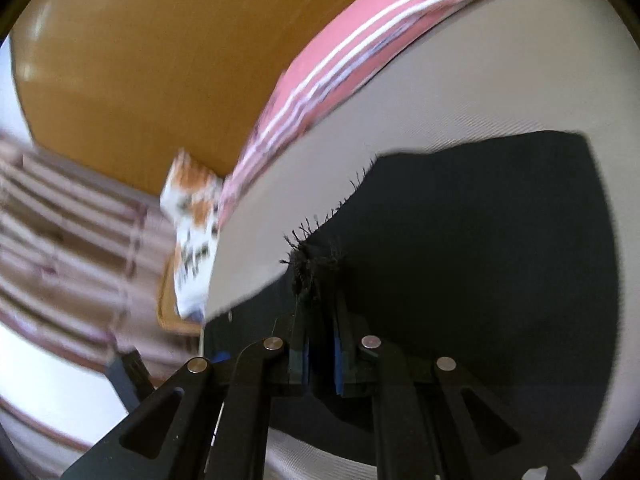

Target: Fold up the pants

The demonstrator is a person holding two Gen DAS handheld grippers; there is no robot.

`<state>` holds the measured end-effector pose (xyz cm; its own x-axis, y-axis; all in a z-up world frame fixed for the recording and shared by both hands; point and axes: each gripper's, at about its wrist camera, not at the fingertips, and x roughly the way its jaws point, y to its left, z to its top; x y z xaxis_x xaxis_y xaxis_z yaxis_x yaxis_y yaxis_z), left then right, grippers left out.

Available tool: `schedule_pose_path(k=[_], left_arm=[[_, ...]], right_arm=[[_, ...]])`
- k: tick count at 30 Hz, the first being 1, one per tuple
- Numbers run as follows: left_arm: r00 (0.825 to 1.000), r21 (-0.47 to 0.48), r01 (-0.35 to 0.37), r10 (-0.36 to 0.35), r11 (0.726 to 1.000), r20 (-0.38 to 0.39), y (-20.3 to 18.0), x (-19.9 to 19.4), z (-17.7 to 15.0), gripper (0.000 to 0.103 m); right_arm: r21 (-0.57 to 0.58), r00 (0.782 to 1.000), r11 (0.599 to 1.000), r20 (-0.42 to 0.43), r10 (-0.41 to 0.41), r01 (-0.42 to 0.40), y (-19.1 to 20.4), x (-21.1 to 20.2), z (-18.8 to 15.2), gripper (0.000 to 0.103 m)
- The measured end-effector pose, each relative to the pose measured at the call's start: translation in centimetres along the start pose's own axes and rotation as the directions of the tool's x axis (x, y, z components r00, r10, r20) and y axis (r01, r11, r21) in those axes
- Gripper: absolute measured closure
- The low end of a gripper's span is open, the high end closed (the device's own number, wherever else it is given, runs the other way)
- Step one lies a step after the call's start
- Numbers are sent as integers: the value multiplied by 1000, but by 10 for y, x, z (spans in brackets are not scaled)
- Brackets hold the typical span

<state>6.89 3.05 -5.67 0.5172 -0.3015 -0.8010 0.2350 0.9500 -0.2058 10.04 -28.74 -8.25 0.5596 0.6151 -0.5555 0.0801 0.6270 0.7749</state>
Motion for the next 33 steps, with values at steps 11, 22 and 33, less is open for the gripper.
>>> schedule_pose_path(k=[11,22,33], left_arm=[[997,-95,74,-75,993,-5,33,-18,-8,35],[932,-206,296,-329,933,-151,19,2,-8,35],[807,-426,374,-515,824,-288,9,49,-11,56]], right_arm=[[-275,953,958,-259,-155,81,43,89,-75,91],[-243,978,966,-161,-135,93,47,25,-75,55],[-50,990,988,2,-144,144,9,-38,-67,54]])
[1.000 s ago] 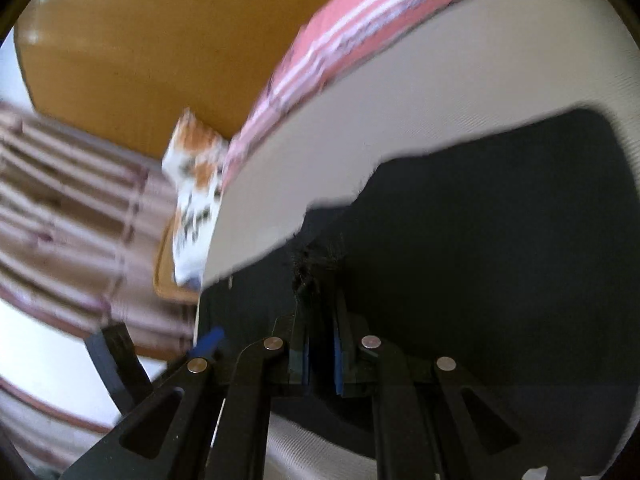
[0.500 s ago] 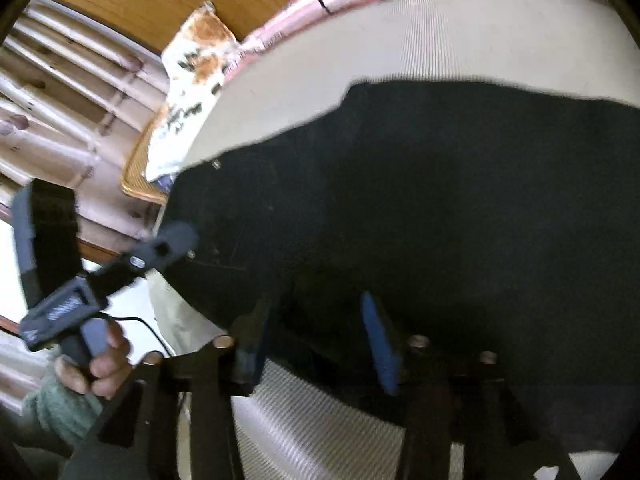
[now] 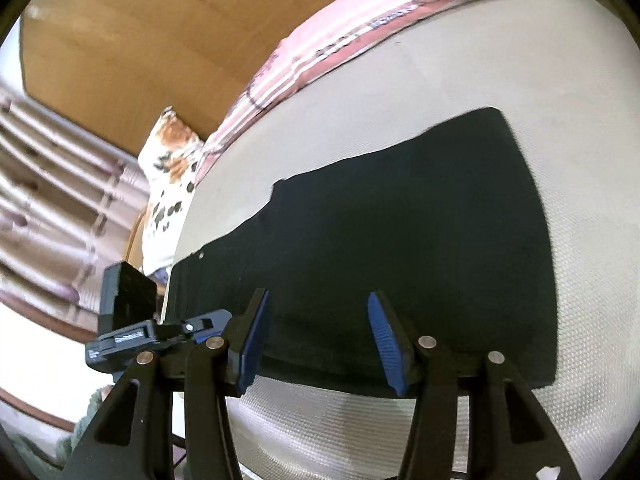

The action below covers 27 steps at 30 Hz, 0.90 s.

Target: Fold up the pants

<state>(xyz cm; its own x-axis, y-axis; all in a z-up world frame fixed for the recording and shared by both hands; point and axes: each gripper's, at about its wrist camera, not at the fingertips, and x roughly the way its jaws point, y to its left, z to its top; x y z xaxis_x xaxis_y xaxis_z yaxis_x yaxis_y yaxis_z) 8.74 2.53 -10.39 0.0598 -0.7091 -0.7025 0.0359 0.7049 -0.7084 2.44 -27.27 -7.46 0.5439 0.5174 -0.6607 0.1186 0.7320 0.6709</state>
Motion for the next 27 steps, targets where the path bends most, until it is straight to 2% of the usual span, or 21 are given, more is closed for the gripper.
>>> schedule_pose_path(k=[2,8,18,19,20,22,24,27], left_arm=[[1000,-34,10,-11,999,-23,5,7,2,60],[999,-78,-11,7,997,-48,11,18,3,60],[992,-105,71,-81,992,-95,5,36,2,61],[992,-104,73,-83,992,-93,5,37,2,66],[993,-99,65,-74,993,-95,3,39,3,81],[993,-101,47,-58,994,-103,2,42,1,90],[996,-70,19,-25,997,-88,-4,40,-3,94],[999,58,-25,27,998,-29,-28,24,-11,95]], right_arm=[[23,1000,1000,5,9,-9,-6,-2,1,54],[49,1000,999,10,14,-14,-8,6,1,54],[91,999,995,16,36,-37,-21,5,0,54],[92,999,995,15,34,-35,-22,6,0,54],[92,999,995,16,32,-34,-22,5,0,54],[97,999,995,15,33,-34,-23,5,0,54],[97,999,995,15,28,-30,-24,5,0,54],[96,1000,995,20,25,-27,-25,3,0,54]])
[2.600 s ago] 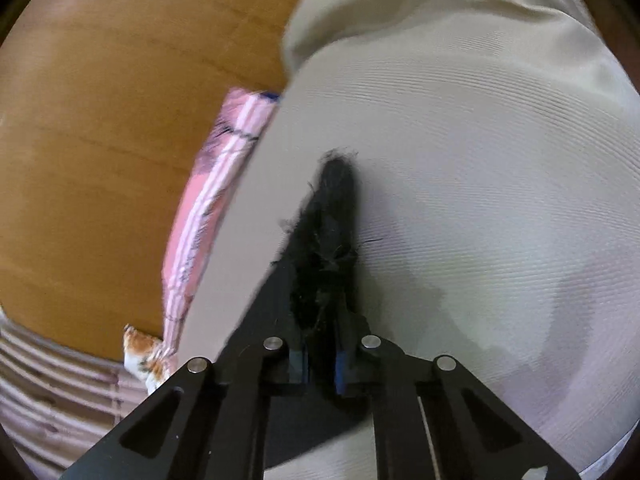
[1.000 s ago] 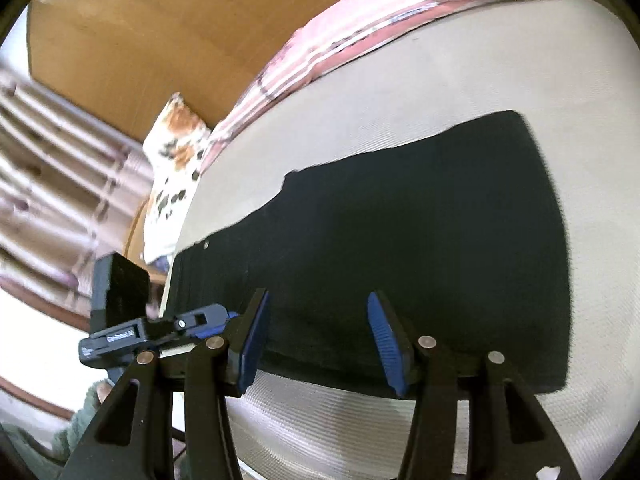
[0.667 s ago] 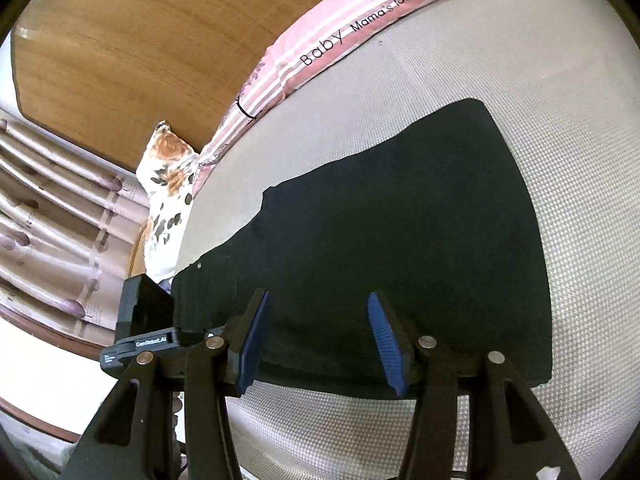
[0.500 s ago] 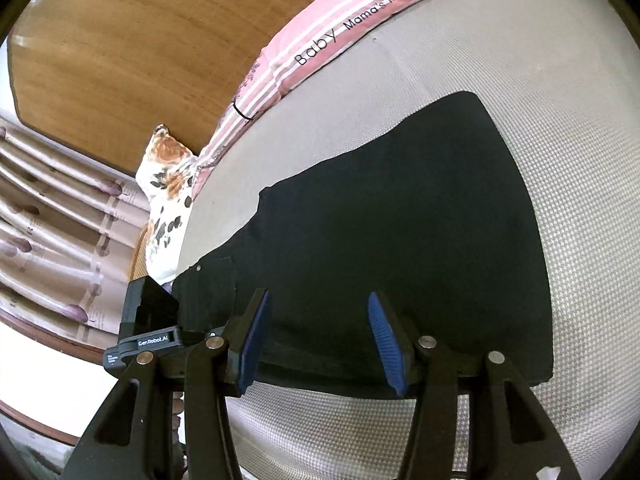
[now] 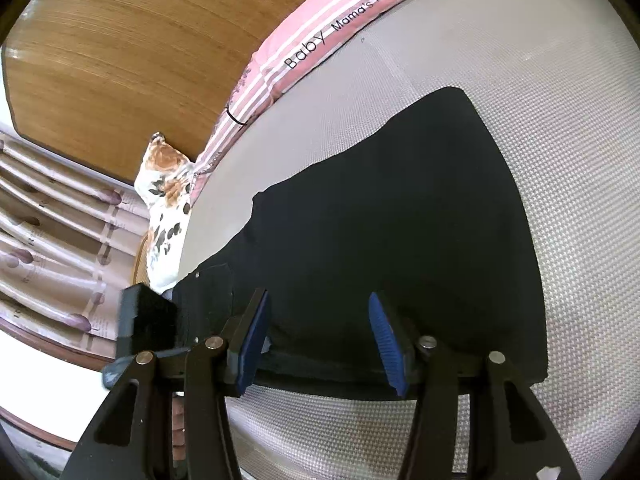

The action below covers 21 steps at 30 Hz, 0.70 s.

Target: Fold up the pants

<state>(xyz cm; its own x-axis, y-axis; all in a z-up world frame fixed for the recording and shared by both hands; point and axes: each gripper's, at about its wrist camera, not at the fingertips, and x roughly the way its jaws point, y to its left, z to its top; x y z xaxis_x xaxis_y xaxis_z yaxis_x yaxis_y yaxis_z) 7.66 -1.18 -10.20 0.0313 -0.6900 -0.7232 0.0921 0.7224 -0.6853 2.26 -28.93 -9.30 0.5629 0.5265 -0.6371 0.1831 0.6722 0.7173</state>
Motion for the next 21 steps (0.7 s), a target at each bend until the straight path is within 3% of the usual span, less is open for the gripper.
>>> schedule_pose_path(k=[4,8,11,15,19,21], left_arm=[[998,75,-51,48,996,48,-9,-16,-4,95],[994,41,-109,108,993,21,14,-7,-4,95],[991,30,-130,130,991,10,25,2,-4,95],[983,83,-183,182,980,17,15,4,-5,92],[964,154,-265,257,952,71,-3,-3,-10,85],[939,191,-339,322,921,117,-12,-8,-13,83]], right_arm=[[4,1000,1000,-10,-12,12,-2,2,-2,54],[-2,998,999,-38,-43,43,-2,11,-5,54],[-13,992,995,-71,-101,100,-4,21,-10,55],[-55,981,985,-90,-170,166,-2,28,-13,56],[-90,981,980,-61,-185,179,10,21,0,54],[-139,975,965,-8,-224,221,19,16,16,54]])
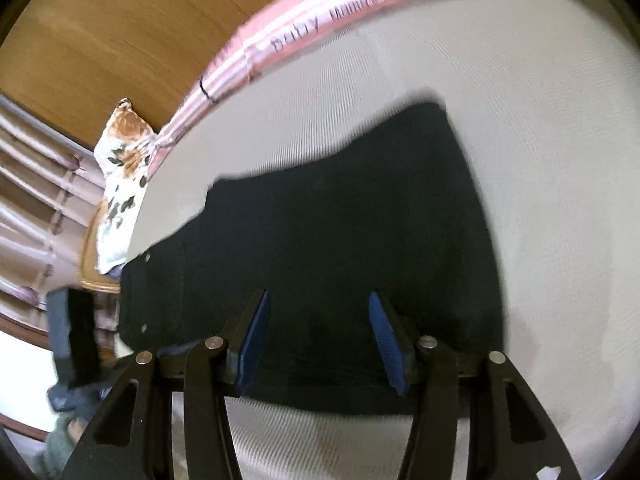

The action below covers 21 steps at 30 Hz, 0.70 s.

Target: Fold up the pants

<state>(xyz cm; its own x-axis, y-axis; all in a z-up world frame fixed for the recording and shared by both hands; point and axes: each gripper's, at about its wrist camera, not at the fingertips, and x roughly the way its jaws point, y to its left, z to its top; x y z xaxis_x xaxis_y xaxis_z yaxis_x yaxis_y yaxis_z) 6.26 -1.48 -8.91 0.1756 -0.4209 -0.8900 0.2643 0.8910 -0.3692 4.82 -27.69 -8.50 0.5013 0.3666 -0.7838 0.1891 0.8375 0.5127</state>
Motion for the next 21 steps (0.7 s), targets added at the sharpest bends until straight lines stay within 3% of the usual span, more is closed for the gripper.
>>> schedule_pose_path(k=[3,6,11,12,13,15,17,21], left_arm=[[995,62,-76,72,995,73,-5,-14,-1,83],[991,85,-74,64,994,120,-8,-21,-2,83],[996,158,-35,22,987,84,-24,-7,-2,81],[998,168,-28,18,985,59,-26,0,-3,81],[999,173,-22,15,985,39,-26,6,-5,81],[1000,171,-25,25,985,7,-24,16,-6,82],[1000,172,-20,17,985,21,-23,19,-5,81],[999,179,-40,37,983,22,-25,19,-6,81]], right_arm=[[-50,997,998,63,-35,38,2,-1,29,54],[-67,994,994,72,-87,91,-2,12,54,59],[-56,979,977,34,-202,203,-22,45,70,77],[-50,975,974,35,-220,221,-28,49,69,88],[-51,972,971,49,-232,234,-30,49,69,92],[-39,977,977,47,-207,209,-36,47,70,92],[-22,980,980,36,-195,196,-40,44,70,92],[-77,974,972,39,-222,224,-28,29,52,71]])
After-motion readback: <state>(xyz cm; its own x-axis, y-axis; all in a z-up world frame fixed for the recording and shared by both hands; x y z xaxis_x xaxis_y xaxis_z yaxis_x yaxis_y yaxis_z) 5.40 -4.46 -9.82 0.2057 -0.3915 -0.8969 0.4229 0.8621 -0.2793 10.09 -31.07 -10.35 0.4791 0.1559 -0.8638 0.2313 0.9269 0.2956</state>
